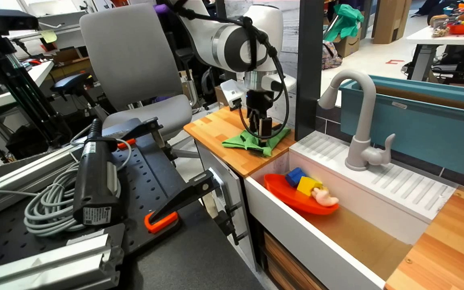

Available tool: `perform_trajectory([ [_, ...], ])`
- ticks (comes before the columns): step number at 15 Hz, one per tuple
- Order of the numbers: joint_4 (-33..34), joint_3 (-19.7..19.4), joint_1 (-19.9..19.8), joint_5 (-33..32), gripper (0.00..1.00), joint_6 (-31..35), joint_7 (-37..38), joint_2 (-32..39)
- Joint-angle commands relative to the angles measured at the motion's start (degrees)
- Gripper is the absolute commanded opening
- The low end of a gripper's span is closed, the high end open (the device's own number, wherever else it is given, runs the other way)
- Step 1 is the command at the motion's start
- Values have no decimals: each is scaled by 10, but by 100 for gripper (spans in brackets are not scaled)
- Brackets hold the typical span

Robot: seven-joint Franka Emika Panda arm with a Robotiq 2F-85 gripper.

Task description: Move the green towel to the right.

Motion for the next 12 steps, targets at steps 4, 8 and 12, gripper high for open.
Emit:
perform_trajectory([
  [4,-78,14,-18,20,100,57,-50,-42],
  [8,-117,15,-14,17,100,81,-63,-61],
  [12,-161,20,-11,18,100,96,-65,-96],
])
